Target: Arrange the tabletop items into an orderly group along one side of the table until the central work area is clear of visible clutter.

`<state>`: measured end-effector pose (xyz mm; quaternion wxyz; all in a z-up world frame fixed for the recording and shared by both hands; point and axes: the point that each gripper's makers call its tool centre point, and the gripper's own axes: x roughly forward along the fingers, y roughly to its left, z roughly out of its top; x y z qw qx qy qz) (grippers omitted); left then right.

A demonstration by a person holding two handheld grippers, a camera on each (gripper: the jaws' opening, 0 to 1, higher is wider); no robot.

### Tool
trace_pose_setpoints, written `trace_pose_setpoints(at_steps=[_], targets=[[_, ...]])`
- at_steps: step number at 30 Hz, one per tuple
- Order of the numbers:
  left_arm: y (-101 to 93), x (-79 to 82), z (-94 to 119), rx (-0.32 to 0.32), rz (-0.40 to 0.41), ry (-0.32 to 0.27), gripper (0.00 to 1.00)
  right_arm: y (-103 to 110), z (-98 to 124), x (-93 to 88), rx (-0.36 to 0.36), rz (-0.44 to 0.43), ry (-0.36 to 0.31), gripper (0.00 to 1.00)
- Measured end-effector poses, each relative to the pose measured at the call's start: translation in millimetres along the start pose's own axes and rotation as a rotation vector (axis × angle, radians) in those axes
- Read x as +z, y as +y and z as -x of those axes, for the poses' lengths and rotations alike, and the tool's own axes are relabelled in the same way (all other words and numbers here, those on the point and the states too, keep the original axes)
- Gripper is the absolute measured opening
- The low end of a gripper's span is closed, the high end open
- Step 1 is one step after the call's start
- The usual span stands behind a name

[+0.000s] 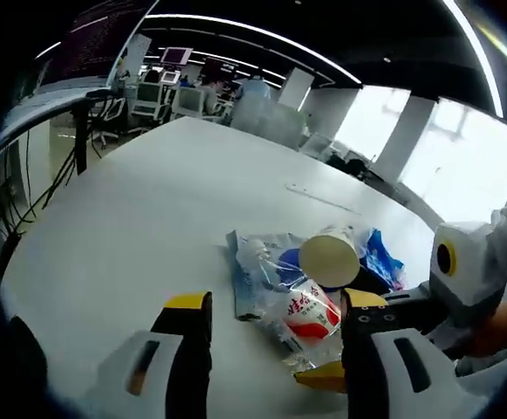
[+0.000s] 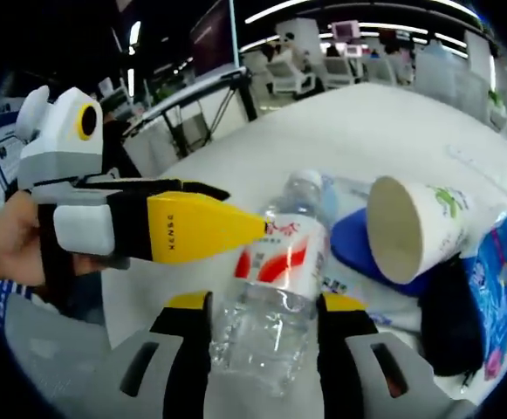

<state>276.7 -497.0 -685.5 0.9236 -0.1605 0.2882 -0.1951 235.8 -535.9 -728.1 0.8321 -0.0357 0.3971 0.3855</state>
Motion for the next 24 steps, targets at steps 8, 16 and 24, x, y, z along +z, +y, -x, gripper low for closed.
trace_pose_setpoints(at_steps=[8, 16, 24], targets=[[-1.9, 4.9, -15, -0.038, 0.002, 0.017, 0.52, 1, 1, -1.3, 0.016, 0.014, 0.002, 0.45], [-2.5, 1.5, -26, -0.049, -0.003, 0.041, 0.52, 1, 1, -2.1, 0.021, 0.022, 0.005, 0.45], [-9.2, -3.7, -37, -0.088, 0.022, 0.059, 0.5, 0, 1, -3.1, 0.031, 0.027, 0.001, 0.45]])
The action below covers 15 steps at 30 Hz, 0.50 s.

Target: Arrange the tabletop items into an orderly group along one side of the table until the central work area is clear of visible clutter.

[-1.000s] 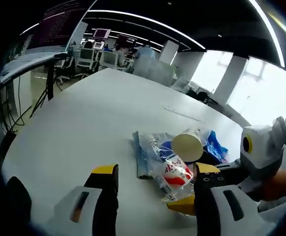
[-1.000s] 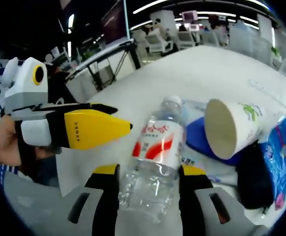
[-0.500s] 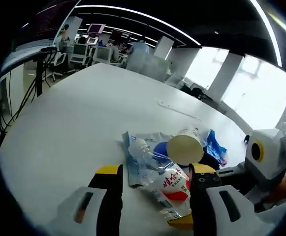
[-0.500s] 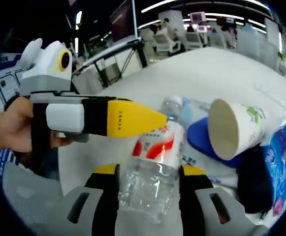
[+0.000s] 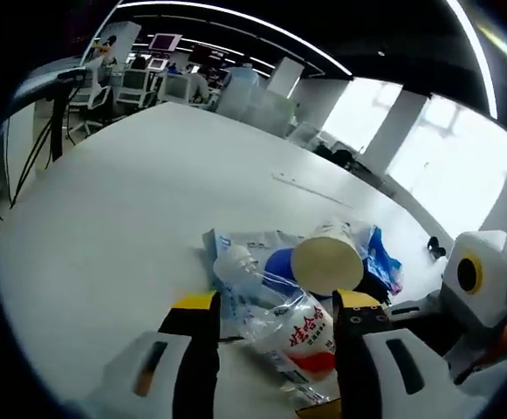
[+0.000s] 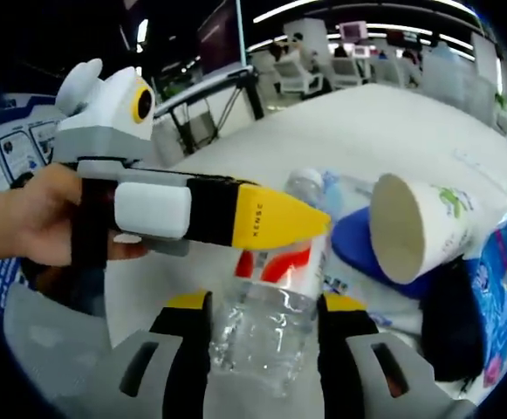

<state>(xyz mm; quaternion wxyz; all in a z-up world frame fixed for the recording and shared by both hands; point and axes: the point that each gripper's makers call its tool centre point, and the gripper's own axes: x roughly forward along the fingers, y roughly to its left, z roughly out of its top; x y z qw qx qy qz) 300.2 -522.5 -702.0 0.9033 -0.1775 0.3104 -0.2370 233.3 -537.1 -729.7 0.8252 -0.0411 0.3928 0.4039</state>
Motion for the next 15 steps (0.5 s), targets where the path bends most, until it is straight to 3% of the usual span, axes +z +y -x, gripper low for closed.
trace_pose_setpoints(at_steps=[6, 15], targets=[[1.9, -7.1, -8, -0.011, 0.011, 0.025, 0.48, 1, 0, -2.4, 0.005, 0.042, 0.008, 0.45], [9.0, -3.4, -6, -0.033, 0.123, -0.003, 0.42, 1, -1, -1.8, 0.014, 0.042, -0.009, 0.45]])
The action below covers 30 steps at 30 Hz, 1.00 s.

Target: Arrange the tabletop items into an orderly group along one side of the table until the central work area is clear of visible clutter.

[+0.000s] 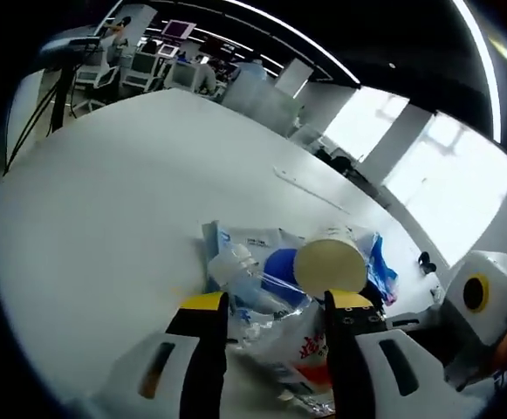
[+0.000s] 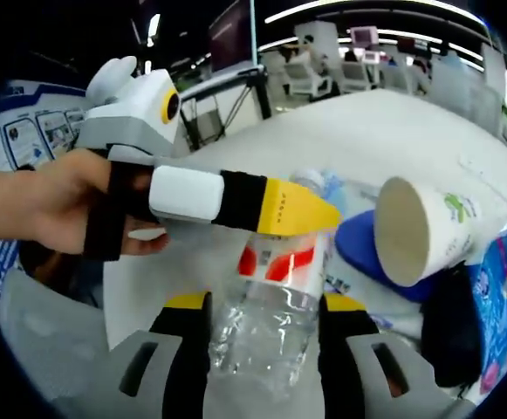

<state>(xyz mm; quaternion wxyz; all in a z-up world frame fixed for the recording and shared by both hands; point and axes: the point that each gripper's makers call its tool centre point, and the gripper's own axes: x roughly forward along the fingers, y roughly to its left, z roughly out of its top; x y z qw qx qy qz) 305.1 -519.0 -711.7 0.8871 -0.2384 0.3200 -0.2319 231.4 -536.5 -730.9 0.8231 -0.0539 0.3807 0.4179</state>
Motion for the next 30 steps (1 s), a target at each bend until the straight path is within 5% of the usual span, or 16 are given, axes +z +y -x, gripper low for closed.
trace_pose_setpoints(at_steps=[11, 29, 30], targets=[[3.6, 2.8, 3, -0.049, 0.169, -0.023, 0.37, 1, 1, 0.3, 0.028, -0.001, -0.052, 0.45], [-0.5, -2.8, 6, -0.137, 0.401, -0.008, 0.3, -4, 11, 4.1, 0.099, -0.094, -0.238, 0.42], [3.2, 2.8, 3, -0.129, 0.404, -0.045, 0.29, -5, 13, 4.4, 0.109, -0.126, -0.256, 0.42]])
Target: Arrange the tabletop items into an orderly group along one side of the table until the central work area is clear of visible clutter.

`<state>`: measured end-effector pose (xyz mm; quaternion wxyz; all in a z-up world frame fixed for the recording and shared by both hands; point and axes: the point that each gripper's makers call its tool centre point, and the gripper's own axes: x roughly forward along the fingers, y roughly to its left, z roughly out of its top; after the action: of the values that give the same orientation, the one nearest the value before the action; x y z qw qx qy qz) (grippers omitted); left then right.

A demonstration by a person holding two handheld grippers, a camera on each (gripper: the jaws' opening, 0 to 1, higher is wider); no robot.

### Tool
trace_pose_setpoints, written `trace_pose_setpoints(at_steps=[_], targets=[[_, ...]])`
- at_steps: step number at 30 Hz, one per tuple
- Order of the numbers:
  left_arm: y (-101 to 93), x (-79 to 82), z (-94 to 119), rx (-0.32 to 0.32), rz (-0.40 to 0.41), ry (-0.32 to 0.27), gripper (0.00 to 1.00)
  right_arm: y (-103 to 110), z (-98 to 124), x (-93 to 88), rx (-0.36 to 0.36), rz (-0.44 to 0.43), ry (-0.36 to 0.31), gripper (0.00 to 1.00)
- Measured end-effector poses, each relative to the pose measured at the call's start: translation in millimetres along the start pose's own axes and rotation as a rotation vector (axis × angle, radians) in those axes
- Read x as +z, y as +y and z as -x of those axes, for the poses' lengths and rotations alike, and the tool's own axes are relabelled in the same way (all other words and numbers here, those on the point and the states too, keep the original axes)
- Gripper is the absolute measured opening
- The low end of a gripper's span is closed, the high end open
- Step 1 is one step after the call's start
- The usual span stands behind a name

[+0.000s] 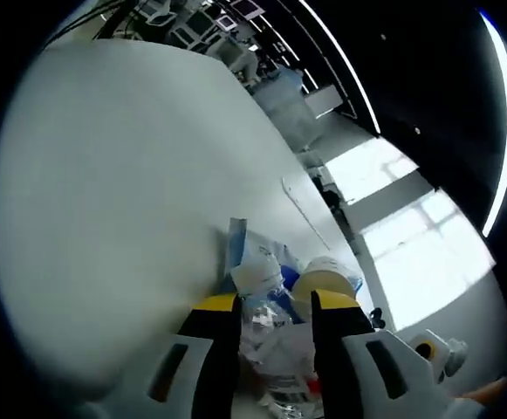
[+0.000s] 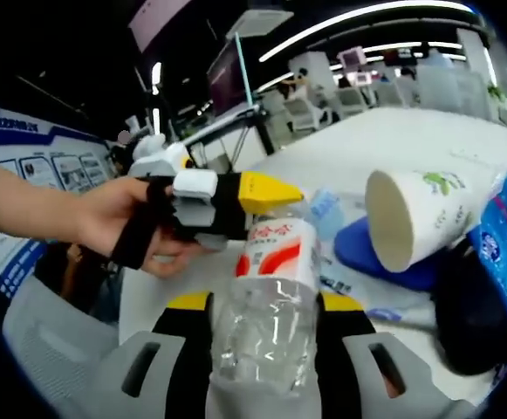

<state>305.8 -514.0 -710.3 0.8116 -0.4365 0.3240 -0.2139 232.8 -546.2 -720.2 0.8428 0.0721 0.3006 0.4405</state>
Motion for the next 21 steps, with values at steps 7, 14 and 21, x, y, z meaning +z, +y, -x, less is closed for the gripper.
trace_pose_setpoints(at_steps=[7, 14, 21], targets=[[1.2, -3.4, -1, -0.024, 0.038, 0.023, 0.28, 0, 1, 1.7, 0.026, -0.029, -0.026, 0.41], [2.0, -2.6, -1, -0.042, 0.092, 0.019, 0.27, -1, 4, 2.6, 0.047, -0.1, -0.05, 0.4], [0.5, 4.3, -3, -0.061, 0.17, -0.012, 0.28, 12, 8, -2.6, 0.087, -0.075, -0.052, 0.39]])
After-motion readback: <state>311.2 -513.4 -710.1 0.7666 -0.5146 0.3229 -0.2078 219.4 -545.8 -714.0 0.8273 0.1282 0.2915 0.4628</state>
